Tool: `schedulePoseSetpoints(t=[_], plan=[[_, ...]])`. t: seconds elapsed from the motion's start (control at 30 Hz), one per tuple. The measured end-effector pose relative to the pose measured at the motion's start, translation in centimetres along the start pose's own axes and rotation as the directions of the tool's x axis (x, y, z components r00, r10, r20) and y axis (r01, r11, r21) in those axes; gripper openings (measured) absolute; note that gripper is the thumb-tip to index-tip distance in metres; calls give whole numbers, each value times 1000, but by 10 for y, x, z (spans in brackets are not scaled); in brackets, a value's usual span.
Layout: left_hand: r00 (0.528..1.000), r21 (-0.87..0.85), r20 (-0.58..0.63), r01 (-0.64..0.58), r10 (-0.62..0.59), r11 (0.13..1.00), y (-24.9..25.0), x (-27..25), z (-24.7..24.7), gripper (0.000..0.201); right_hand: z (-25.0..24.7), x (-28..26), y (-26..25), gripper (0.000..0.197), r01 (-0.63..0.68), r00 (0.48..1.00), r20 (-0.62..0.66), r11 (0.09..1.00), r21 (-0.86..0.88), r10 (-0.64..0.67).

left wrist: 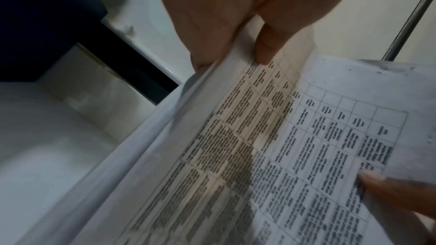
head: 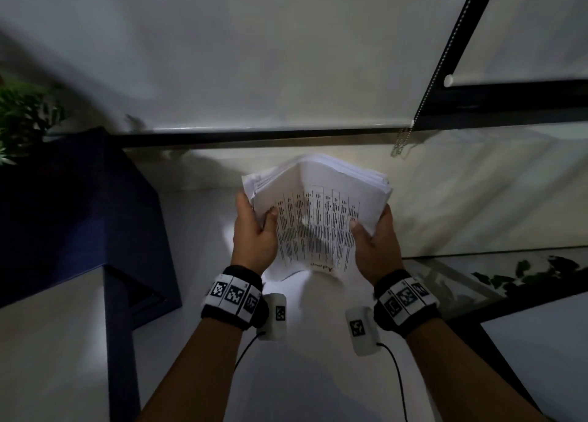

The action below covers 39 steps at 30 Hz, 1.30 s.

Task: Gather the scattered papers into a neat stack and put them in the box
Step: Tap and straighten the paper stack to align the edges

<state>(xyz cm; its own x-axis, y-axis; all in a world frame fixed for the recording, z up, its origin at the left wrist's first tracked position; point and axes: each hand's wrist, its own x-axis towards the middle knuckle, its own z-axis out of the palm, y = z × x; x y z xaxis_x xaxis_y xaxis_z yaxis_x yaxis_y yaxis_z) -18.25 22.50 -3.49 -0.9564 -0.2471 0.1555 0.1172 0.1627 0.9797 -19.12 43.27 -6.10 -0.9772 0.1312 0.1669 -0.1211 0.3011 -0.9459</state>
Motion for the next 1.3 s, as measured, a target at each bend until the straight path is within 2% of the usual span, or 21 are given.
schedulePoseSetpoints(t=[0.1,0.2,0.43,0.53,0.7,0.87,1.0,1.13,1.2,1.3], plan=[[1000,-1,-27,1,-1,1000,-6,-10,3,40,6,-8,4,44,-25,1000,12,999,48,24],[999,21,-13,49,-48,999,-16,-18,5,44,11,-16,14,49,-51,999,-10,995,82,52],[973,-119,-85,203,-213,972,-23,-19,8,63,5,-6,15,49,-90,994,-55,994,66,93],[957,-176,-67,267,-282,948,-20,-23,8,62,4,-14,18,53,-133,991,-4,988,78,134],[944,-212,-44,310,-326,927,-25,-20,8,68,8,-18,24,62,-173,985,24,981,89,171],[933,-198,-84,327,-349,924,-28,-13,9,65,12,-11,30,57,-183,982,-32,977,112,187],[920,-173,-53,374,-387,911,-32,-17,15,64,13,-13,27,56,-199,978,-35,974,106,204],[920,-168,-60,372,-386,913,-31,-15,17,59,14,-10,30,54,-206,976,-48,974,93,211],[927,-179,-65,353,-369,919,-29,-12,15,63,11,-8,28,50,-211,975,-41,973,97,216],[949,-234,-107,266,-297,935,-14,-6,14,63,9,-5,22,52,-177,981,-63,979,103,184]])
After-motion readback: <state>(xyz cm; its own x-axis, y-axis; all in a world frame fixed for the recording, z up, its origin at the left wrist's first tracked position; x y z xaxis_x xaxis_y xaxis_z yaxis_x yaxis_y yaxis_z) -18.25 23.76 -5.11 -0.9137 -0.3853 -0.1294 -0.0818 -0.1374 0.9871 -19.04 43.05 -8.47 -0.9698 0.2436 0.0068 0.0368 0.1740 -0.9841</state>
